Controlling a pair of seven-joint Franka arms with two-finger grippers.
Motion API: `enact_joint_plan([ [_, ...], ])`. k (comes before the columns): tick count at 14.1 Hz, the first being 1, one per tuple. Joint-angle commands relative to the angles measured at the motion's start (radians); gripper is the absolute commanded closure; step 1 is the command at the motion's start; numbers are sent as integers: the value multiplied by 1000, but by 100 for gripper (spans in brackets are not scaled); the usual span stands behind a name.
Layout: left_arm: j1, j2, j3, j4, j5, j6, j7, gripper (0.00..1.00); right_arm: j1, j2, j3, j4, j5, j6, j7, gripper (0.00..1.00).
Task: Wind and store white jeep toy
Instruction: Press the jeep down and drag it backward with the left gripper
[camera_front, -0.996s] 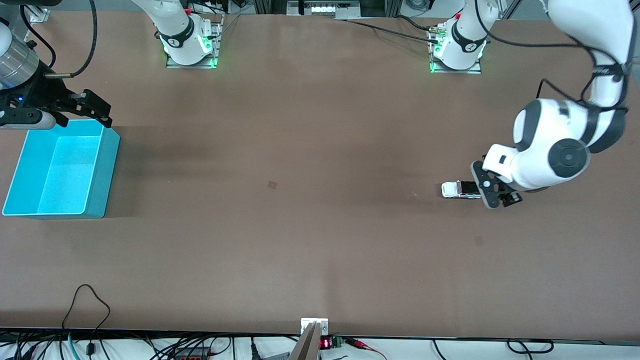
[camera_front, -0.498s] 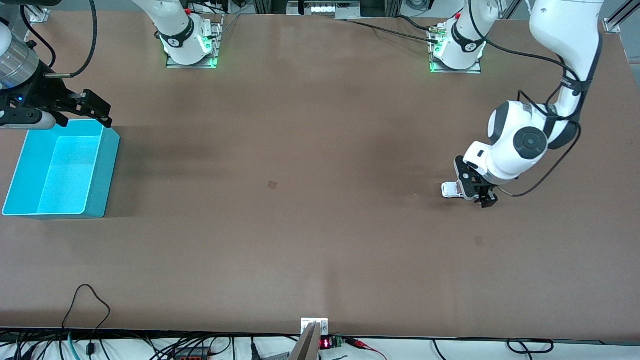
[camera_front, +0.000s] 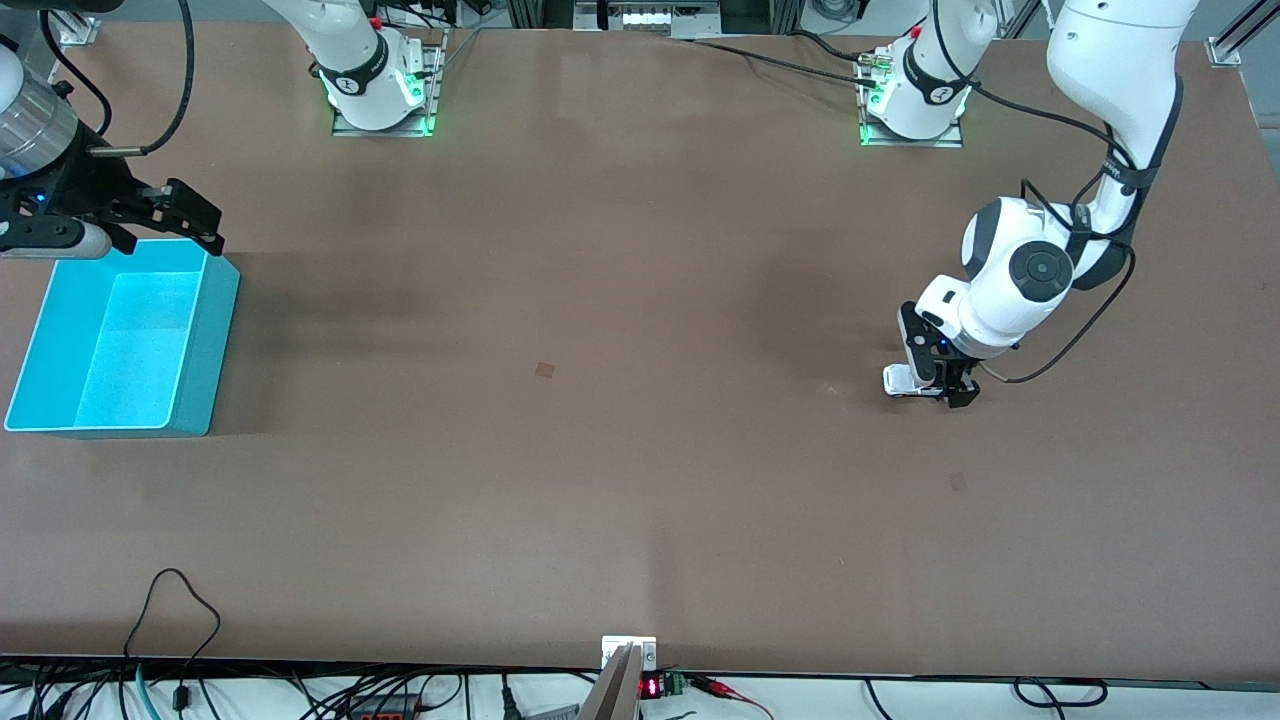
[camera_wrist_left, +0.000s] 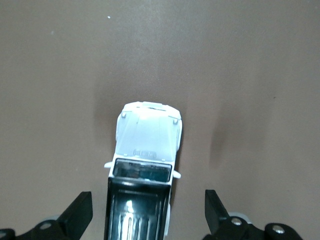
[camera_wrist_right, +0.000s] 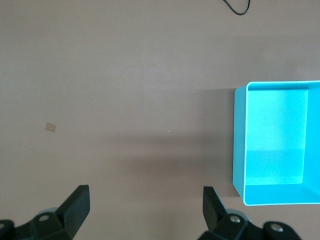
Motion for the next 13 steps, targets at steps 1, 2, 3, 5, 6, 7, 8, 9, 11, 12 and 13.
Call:
enact_joint_plan([
  [1, 0, 12, 2, 0, 16, 28, 67, 46, -11, -5, 6, 6, -4, -4, -5, 0],
  [2, 3, 18, 2, 0, 16, 28, 69, 61, -11, -5, 6, 6, -4, -4, -5, 0],
  [3, 9, 29, 0, 5, 15, 28, 69, 74, -11, -5, 6, 6, -4, -4, -5, 0],
  [5, 9, 29, 2, 10, 15, 26, 69, 84, -9, -5, 6, 6, -4, -4, -4, 0],
  [6, 9, 30, 2, 10, 15, 26, 67, 84, -11, -5, 6, 6, -4, -7, -5, 0],
  [7, 10, 32, 2, 10, 15, 25, 66, 84, -11, -5, 6, 6, -4, -8, -7, 0],
  [8, 10, 33, 2, 10, 15, 23, 70, 85, -11, -5, 6, 6, -4, -10, -7, 0],
  [9, 12, 41, 2, 10, 15, 23, 72, 86, -12, -5, 6, 6, -4, -8, -7, 0],
  [11, 10, 50, 2, 10, 15, 22, 75, 89, -12, -5, 5, 6, -4, -8, -7, 0],
  [12, 10, 55, 2, 10, 16, 23, 81, 89, -12, -5, 5, 6, -4, -8, -7, 0],
  [13, 10, 58, 2, 10, 15, 22, 114, 90, -12, -5, 5, 6, -4, -8, -7, 0],
])
